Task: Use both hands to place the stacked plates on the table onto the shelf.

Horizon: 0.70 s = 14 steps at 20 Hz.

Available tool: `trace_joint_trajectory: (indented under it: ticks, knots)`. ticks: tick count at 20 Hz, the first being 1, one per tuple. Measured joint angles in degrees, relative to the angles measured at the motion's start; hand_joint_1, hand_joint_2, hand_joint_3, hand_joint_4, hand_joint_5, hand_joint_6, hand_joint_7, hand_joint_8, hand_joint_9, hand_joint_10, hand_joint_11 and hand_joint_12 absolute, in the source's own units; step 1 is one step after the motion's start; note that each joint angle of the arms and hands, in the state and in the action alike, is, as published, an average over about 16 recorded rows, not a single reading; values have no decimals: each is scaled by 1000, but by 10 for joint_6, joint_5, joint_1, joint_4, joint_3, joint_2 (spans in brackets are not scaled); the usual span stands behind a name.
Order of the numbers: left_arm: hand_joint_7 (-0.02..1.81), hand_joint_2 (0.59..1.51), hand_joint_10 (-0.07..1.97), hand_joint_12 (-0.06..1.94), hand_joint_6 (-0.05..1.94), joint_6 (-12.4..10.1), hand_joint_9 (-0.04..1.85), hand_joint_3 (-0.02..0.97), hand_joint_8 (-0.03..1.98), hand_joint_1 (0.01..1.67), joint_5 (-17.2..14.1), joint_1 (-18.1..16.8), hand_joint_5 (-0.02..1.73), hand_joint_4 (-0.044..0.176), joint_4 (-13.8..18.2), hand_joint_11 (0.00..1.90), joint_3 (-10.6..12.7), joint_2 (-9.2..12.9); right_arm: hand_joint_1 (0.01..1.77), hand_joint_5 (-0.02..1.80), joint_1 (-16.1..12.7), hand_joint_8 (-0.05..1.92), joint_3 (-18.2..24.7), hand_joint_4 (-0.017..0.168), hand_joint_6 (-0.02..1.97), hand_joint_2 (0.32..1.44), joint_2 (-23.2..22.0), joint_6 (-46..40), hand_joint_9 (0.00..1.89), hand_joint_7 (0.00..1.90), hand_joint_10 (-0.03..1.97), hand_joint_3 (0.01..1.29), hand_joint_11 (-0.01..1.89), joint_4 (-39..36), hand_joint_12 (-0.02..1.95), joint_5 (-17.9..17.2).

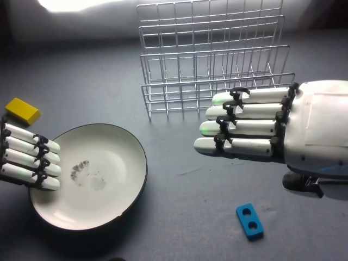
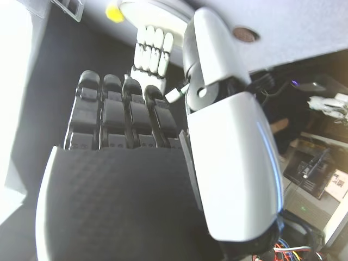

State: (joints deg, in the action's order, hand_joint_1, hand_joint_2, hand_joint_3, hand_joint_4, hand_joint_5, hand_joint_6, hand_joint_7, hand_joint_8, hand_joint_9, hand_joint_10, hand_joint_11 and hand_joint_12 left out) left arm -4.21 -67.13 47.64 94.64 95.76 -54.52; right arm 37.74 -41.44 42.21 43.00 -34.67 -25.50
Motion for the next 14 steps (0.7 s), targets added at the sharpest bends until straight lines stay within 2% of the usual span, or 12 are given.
trace_joint_trajectory:
  ticks: [14]
  knots:
    - [9, 1025, 8, -18, -14, 6, 11, 21, -13, 18, -2, 33, 16, -1, -8, 16, -10, -1, 1117, 19, -7, 13, 6, 1, 18, 1149, -2, -1, 21, 22, 9, 25, 21, -8, -8, 13]
